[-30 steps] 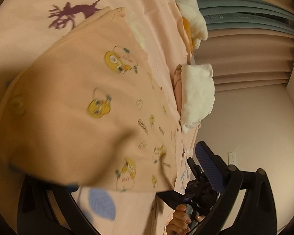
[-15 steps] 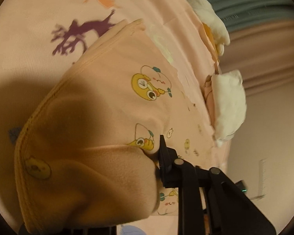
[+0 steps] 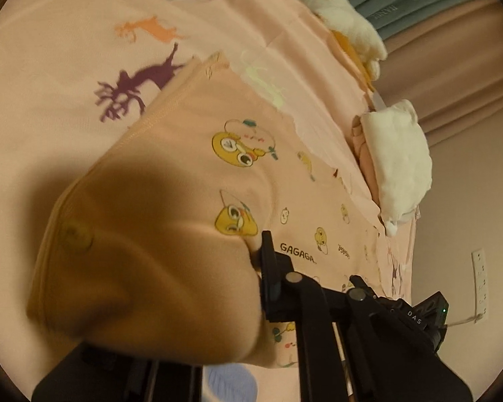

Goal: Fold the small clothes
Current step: 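Grasp the end of the folded shirt with the right gripper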

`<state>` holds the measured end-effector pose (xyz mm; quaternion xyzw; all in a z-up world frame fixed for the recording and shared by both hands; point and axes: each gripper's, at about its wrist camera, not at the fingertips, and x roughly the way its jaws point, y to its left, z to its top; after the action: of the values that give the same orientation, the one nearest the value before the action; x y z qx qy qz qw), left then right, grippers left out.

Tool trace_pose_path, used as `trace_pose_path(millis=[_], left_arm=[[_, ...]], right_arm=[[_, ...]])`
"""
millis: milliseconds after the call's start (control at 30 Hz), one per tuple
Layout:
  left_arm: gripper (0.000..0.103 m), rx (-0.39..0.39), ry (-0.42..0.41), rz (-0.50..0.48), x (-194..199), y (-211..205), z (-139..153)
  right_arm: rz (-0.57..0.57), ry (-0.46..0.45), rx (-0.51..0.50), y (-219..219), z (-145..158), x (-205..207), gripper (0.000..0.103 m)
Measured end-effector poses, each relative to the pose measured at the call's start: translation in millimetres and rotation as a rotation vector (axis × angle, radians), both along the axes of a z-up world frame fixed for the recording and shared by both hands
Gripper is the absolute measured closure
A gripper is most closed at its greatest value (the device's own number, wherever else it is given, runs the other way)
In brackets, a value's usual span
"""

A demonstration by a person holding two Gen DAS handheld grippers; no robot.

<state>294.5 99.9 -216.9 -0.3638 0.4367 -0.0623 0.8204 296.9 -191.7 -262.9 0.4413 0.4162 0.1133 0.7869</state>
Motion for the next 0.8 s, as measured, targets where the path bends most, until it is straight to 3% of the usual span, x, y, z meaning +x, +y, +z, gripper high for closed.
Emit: trace_pose_path(millis=[233,367,500,667,800], left_arm=[[0.094,0.055,-0.019,-0.043,-46,-5,12],[0.094,0.023,-0.026,-0.043,-83,-8,12],[0.094,-0.013,-0.043,-0.044,-122,-10,15],[0.095,0.070,-0.104,-0.029,-163,-8,27],[0.096,0.033,-0.071,-0.011,-177,-1,13]], right_arm=[[0.035,0.001,-0.017,2,4,-29,0.096],[0.058,0.004,-0.009,-1,5,-47,0.096],[0.084,0.011,-0.064,0,10,-73,0.096],[0.137,0.005,-0.159,7,22,-102,0.095],[0.142,-0.004,-0.239,10,24,-117,0.095]])
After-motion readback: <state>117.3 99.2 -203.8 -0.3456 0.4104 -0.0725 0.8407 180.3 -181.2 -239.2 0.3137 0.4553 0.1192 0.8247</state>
